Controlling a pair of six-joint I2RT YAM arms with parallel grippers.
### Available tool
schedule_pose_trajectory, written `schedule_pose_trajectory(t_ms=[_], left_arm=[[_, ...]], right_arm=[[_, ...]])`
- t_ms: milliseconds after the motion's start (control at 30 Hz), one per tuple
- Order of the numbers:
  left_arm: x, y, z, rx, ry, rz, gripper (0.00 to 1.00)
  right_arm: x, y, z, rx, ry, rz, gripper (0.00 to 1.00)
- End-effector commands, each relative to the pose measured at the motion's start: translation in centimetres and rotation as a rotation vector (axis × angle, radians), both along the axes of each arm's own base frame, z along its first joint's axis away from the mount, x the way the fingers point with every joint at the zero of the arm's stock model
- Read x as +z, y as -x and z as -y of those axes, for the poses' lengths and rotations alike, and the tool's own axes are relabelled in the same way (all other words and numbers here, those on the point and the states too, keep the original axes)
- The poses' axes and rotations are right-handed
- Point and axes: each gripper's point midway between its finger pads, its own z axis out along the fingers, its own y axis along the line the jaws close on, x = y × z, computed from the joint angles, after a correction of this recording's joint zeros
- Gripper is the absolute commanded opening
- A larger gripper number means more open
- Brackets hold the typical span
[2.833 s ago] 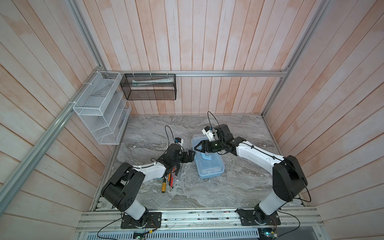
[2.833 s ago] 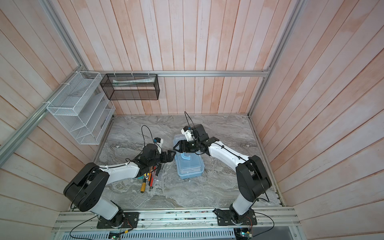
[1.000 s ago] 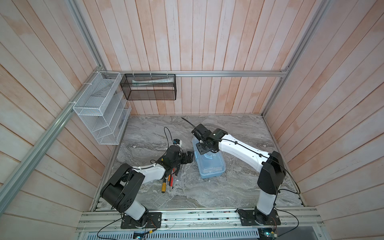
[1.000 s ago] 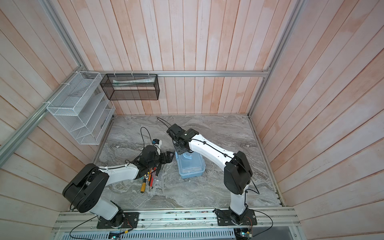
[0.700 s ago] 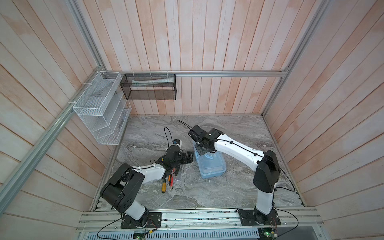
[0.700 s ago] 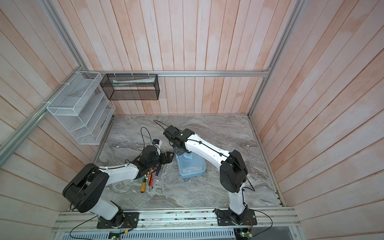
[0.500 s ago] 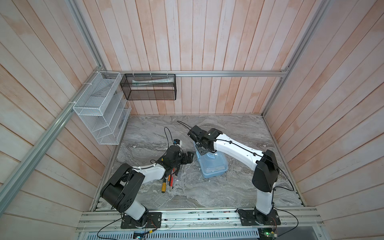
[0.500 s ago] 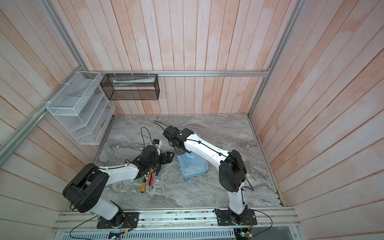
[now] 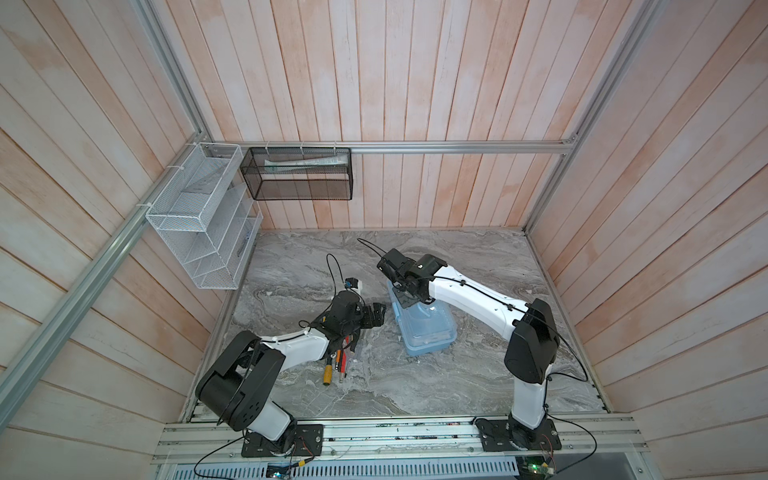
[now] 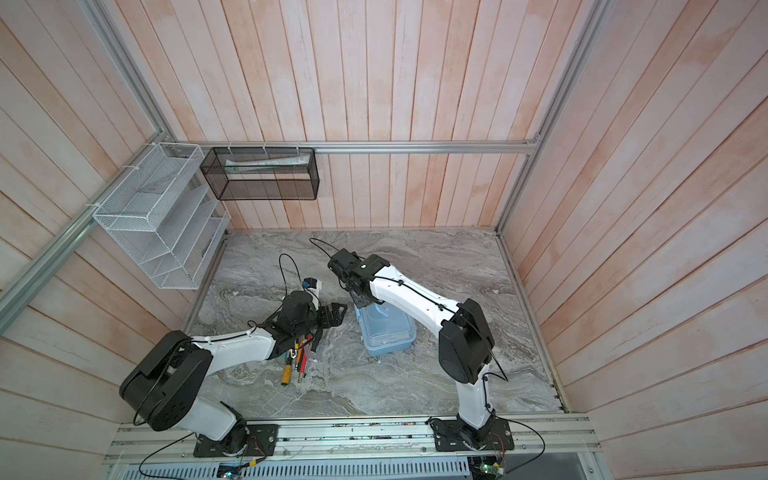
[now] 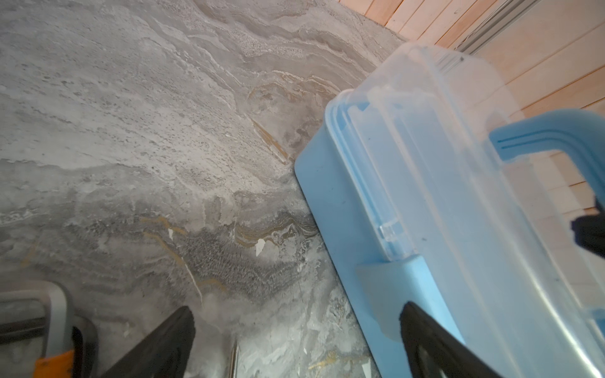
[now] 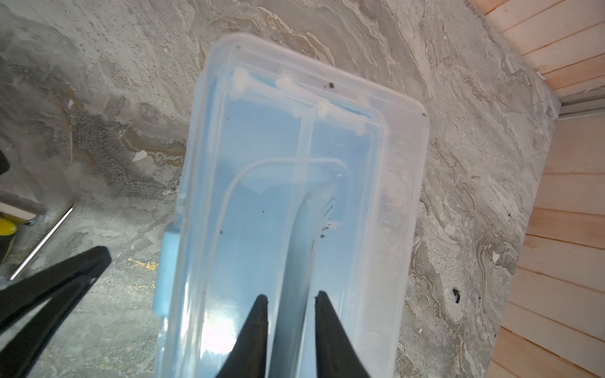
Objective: Pack the tool kit
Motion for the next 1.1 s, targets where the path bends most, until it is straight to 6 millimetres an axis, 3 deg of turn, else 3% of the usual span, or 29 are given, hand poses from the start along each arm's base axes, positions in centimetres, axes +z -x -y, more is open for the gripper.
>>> schedule_pose_trajectory(t_ms=[0,333,700,767,933,1067], left_arm=[[-0.2,0.5,-0.7,0.01,-0.03,0.006,1.0],[0.0,0.4,-0.5,0.003,-0.026,0.003,1.0],[2.1,0.6,-0.4,-0.01,-0.01,0.035,1.0],[2.3,0.8,-0.3,-0.029,-0.017,0.031,1.0],[3.4,1.6,-0.8,-0.027,-0.009,0.048,1.0],[5.9,1.6,-1.6,-0.004,0.003,0.13,1.0]], right_arm=[[0.4,0.3,2.1,-0.053,0.037,0.009,0.24],[0.3,0.5,1.9,-0.068,-0.019,-0.005,0.22],[0.6,0.9,1.5,-0.115,-0.098,-0.03,0.0],[0.7,0.9,1.5,-0.123,-0.101,-0.032,0.0],[1.5,0.7,0.0,-0.109,-0.176,-0.035,0.0],[3.5,0.3,-2.9,-0.053,-0.331,-0.037,0.0]])
